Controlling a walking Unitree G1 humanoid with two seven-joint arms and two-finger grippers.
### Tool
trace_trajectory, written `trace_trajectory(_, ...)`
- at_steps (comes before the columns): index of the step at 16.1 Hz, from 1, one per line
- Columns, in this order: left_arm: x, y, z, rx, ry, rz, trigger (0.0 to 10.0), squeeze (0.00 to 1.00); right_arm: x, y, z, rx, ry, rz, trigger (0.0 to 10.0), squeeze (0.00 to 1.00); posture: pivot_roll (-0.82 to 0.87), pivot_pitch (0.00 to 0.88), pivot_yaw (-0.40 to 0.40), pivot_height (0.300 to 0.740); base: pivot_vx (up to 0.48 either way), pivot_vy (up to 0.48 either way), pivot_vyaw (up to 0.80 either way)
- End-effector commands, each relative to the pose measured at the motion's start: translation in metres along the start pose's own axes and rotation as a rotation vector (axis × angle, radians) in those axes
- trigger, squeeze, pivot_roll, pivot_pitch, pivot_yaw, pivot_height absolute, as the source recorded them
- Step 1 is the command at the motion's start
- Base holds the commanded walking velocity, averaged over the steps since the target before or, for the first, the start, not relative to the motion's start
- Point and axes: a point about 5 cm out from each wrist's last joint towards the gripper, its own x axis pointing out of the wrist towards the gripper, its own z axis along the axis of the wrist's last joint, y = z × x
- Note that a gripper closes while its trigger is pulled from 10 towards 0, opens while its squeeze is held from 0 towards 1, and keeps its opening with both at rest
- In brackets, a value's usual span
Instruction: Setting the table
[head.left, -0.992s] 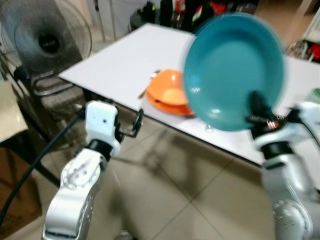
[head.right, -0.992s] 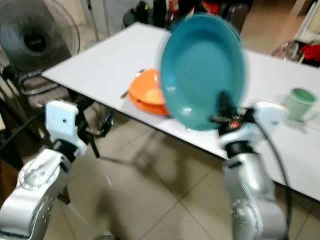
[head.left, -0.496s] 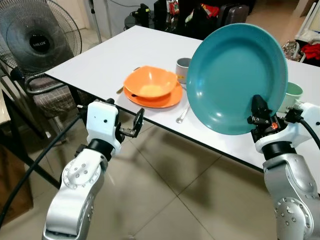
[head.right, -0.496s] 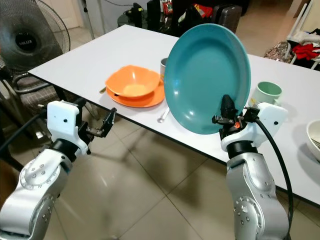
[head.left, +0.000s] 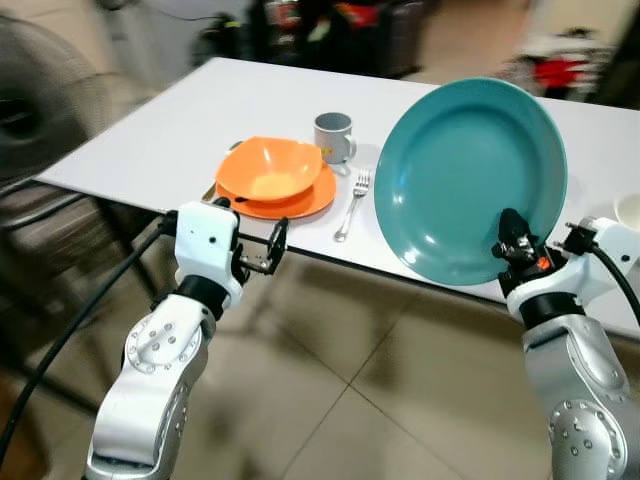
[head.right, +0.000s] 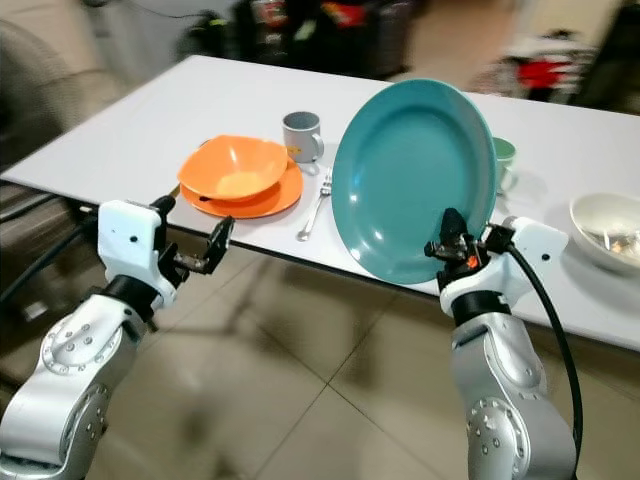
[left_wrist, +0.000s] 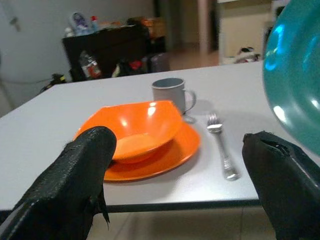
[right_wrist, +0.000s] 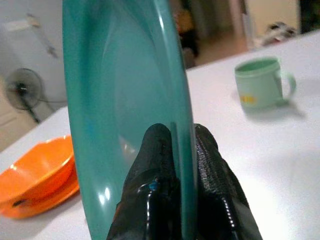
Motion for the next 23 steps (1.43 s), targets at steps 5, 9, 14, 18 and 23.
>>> trace_trajectory(5, 0.000, 0.002, -0.001, 0.007, 0.002, 0.015, 10.0, 0.00, -0.002, 0.005, -0.001, 0.011, 0.018, 0.014, 10.0, 0.00, -0.05, 0.021, 0.035, 0.740, 0.000, -0.480, -0.80)
trace_trajectory(9, 0.001, 0.002, -0.002, -0.057, 0.001, 0.024, 10.0, 0.00, -0.001, 0.005, -0.004, -0.004, 0.054, 0.027, 10.0, 0.00, -0.05, 0.024, 0.037, 0.740, 0.000, -0.240, -0.40)
trace_trajectory(14, 0.002, 0.001, -0.002, -0.053, -0.002, 0.007, 10.0, 0.00, 0.008, 0.007, -0.005, 0.060, 0.091, 0.035, 10.0, 0.00, -0.05, 0.030, 0.036, 0.740, 0.000, 0.000, 0.00)
trace_trajectory(18, 0.001, 0.002, -0.003, -0.065, 0.004, 0.008, 10.0, 0.00, 0.012, 0.006, -0.005, 0.054, 0.116, 0.034, 10.0, 0.00, -0.05, 0.031, 0.034, 0.740, 0.300, 0.000, 0.00)
trace_trajectory(23, 0.001, 0.004, -0.005, -0.069, 0.015, 0.018, 10.0, 0.00, 0.013, 0.010, -0.009, 0.056, 0.156, 0.063, 10.0, 0.00, -0.05, 0.033, 0.033, 0.740, 0.350, 0.000, 0.00)
